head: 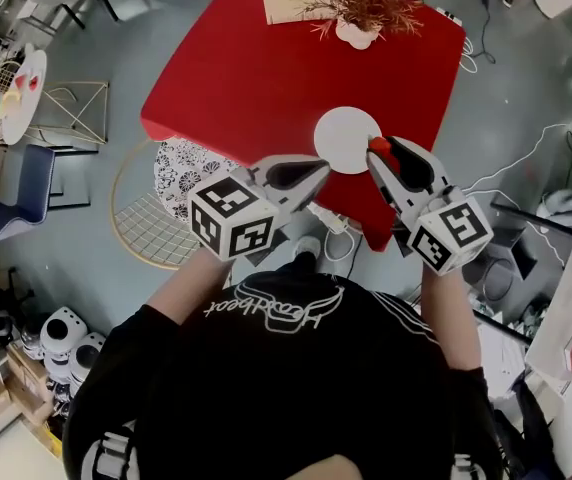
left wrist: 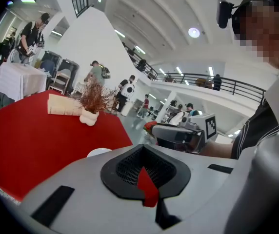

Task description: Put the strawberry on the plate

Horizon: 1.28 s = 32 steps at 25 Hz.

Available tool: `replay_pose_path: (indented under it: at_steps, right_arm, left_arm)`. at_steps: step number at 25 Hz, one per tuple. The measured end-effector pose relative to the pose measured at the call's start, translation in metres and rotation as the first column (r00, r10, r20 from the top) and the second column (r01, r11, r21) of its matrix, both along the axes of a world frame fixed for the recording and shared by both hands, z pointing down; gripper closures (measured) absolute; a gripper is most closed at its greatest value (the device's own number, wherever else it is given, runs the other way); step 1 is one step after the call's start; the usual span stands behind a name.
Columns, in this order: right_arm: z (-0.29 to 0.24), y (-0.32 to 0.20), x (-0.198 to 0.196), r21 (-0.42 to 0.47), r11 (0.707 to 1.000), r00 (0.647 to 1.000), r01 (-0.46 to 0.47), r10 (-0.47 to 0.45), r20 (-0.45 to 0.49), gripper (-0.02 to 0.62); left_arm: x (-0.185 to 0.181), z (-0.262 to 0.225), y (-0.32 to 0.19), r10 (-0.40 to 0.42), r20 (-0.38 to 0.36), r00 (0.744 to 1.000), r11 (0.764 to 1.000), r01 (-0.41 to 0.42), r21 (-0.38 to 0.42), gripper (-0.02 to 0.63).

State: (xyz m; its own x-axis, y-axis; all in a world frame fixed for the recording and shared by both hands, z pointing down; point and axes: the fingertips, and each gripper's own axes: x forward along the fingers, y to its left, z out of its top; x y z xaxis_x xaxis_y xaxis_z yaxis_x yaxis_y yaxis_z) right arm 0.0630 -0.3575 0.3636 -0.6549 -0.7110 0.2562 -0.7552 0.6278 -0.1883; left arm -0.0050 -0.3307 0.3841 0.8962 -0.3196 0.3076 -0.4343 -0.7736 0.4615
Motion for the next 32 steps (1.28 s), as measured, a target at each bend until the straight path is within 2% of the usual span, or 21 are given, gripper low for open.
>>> replay_pose_path:
  at_steps: [4,12,22,32]
  right_arm:
    - [0.026,-0.026,-0.007,0.001,1.000,0.997,0.019,-0.019,-0.077,0.457]
    - [0.088,-0.062,-0.006,-0.078,0.997,0.990,0.003,-0.014,-0.139,0.457]
    - [0.159,-0.077,-0.005,-0.189,0.982,0.976,-0.004,-0.038,-0.217,0.457]
    - [0.191,-0.073,-0.010,-0.217,0.976,0.943,0.024,-0.094,-0.321,0.457]
  left_arm:
    - [-0.003,0.006,-0.012,-0.008,0.008,1.000,1.000,0.009,-0.009,0.600]
    - [-0.005,0.027,-0.022,-0.012,0.037,0.999,0.999,0.013,-0.036,0.600]
    - [-0.012,0.050,-0.035,-0.021,0.064,0.998,0.998,0.025,-0.061,0.600]
    - [-0.009,0.056,-0.046,-0.034,0.064,0.997,0.998,0.038,-0.058,0.600]
